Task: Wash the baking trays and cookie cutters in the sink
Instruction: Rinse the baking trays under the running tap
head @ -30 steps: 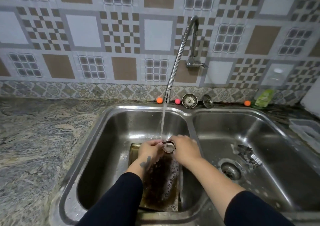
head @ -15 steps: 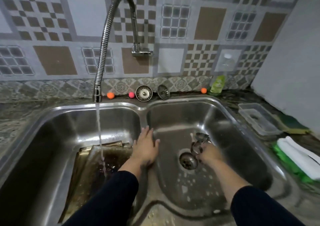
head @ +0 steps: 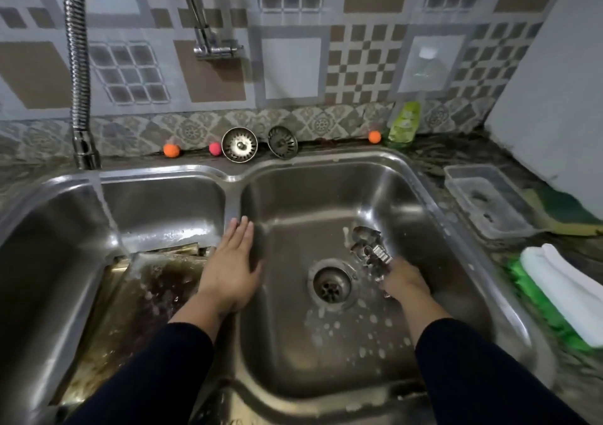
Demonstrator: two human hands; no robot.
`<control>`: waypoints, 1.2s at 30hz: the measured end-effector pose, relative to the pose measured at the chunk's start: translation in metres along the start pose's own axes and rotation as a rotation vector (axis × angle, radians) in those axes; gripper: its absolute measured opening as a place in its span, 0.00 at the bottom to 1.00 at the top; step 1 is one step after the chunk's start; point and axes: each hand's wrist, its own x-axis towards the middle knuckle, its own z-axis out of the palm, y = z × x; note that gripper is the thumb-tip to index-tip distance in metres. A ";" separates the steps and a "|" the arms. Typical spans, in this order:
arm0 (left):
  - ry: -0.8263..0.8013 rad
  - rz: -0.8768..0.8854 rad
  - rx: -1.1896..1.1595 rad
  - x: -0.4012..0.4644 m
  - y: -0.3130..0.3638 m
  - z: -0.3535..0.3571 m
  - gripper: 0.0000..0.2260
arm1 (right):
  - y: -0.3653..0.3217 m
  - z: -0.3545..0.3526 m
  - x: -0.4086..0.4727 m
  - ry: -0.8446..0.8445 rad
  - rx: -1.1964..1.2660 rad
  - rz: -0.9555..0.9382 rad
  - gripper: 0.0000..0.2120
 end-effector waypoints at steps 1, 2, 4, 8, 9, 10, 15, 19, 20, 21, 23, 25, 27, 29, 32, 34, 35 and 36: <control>-0.003 -0.002 -0.002 0.000 0.000 -0.001 0.34 | 0.000 -0.001 -0.001 -0.002 0.007 0.002 0.13; -0.011 -0.008 -0.005 -0.001 0.001 -0.001 0.34 | 0.002 -0.003 -0.002 -0.003 0.021 0.001 0.15; -0.027 -0.019 -0.004 -0.002 0.004 -0.003 0.34 | 0.002 -0.008 -0.006 -0.008 0.003 -0.008 0.18; -0.081 -0.040 0.014 -0.008 0.012 -0.012 0.33 | -0.009 -0.022 -0.028 -0.023 -0.129 -0.077 0.15; -0.102 -0.039 0.024 -0.009 0.014 -0.015 0.33 | -0.015 -0.026 -0.037 -0.029 -0.147 -0.099 0.15; -0.122 -0.033 0.034 -0.010 0.016 -0.016 0.32 | -0.023 -0.030 -0.045 -0.039 -0.161 -0.122 0.16; -0.168 0.060 0.033 -0.019 0.002 -0.033 0.27 | -0.083 -0.049 -0.100 -0.085 -0.163 -0.268 0.21; -0.084 0.061 -0.081 -0.031 -0.045 -0.047 0.25 | -0.145 -0.048 -0.150 -0.062 -0.167 -0.409 0.21; -0.081 0.029 -0.100 -0.035 -0.062 -0.050 0.24 | -0.160 -0.043 -0.163 -0.040 -0.161 -0.449 0.20; -0.096 -0.012 -0.105 -0.039 -0.080 -0.051 0.24 | -0.175 -0.037 -0.177 -0.008 -0.152 -0.494 0.19; -0.156 -0.114 -0.102 -0.048 -0.116 -0.051 0.22 | -0.201 -0.016 -0.202 0.038 -0.113 -0.600 0.16; -0.218 -0.222 -0.110 -0.059 -0.146 -0.046 0.21 | -0.222 0.014 -0.221 0.003 -0.035 -0.679 0.15; -0.297 -0.302 -0.135 -0.072 -0.166 -0.042 0.23 | -0.238 0.051 -0.232 -0.112 0.059 -0.657 0.17; -0.375 -0.332 -0.160 -0.082 -0.178 -0.038 0.24 | -0.246 0.089 -0.234 -0.257 0.102 -0.509 0.24; -0.454 -0.354 -0.222 -0.086 -0.194 -0.029 0.26 | -0.248 0.131 -0.229 -0.373 0.098 -0.229 0.36; -0.492 -0.371 -0.241 -0.085 -0.205 -0.024 0.28 | -0.249 0.144 -0.224 -0.392 0.130 -0.154 0.34; -0.503 -0.381 -0.254 -0.085 -0.208 -0.024 0.29 | -0.250 0.147 -0.222 -0.397 0.153 -0.143 0.31; -0.508 -0.387 -0.271 -0.085 -0.211 -0.024 0.29 | -0.251 0.150 -0.221 -0.378 0.171 -0.138 0.28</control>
